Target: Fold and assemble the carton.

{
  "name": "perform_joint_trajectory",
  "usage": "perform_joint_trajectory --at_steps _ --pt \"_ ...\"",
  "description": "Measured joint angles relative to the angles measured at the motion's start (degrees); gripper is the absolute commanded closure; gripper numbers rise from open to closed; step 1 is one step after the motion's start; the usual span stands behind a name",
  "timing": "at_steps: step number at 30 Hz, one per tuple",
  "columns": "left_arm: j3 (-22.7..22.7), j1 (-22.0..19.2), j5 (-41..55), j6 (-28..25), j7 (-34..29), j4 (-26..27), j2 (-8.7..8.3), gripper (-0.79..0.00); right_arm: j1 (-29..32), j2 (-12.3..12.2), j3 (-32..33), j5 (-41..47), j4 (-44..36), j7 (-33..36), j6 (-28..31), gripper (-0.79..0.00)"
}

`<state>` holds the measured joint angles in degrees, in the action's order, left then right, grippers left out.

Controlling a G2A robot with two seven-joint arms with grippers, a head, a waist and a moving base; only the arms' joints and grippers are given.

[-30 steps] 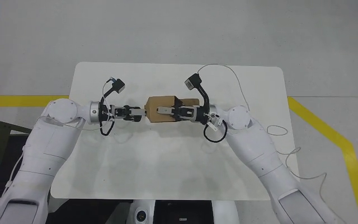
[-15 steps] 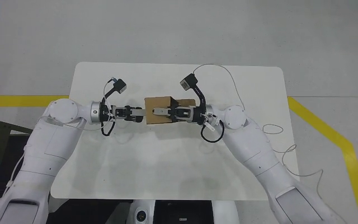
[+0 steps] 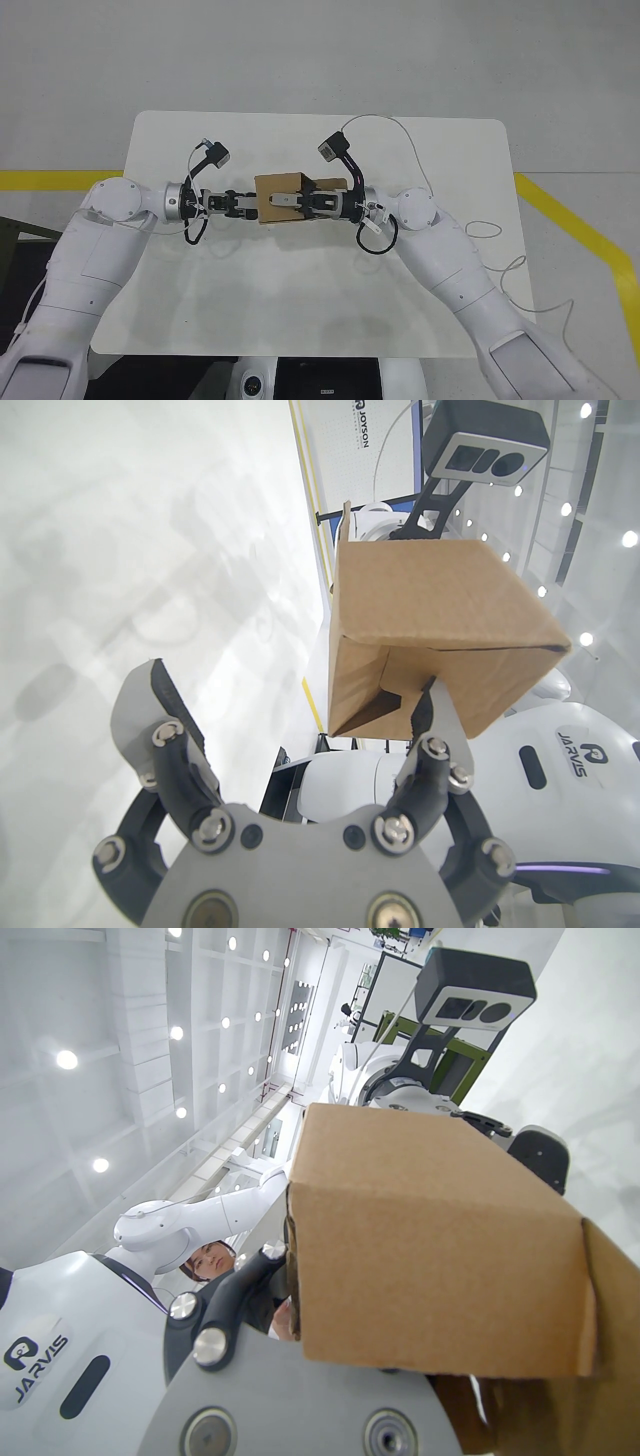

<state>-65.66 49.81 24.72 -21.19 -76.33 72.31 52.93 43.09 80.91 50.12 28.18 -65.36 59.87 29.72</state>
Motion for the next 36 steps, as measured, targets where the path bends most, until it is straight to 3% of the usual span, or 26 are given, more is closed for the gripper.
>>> perform_joint_trajectory --at_steps 36 --pt "2.8 -1.2 2.1 0.0 -1.2 -2.5 1.18 -0.785 -0.1 0.9 0.3 1.6 3.2 1.6 0.7 0.0"
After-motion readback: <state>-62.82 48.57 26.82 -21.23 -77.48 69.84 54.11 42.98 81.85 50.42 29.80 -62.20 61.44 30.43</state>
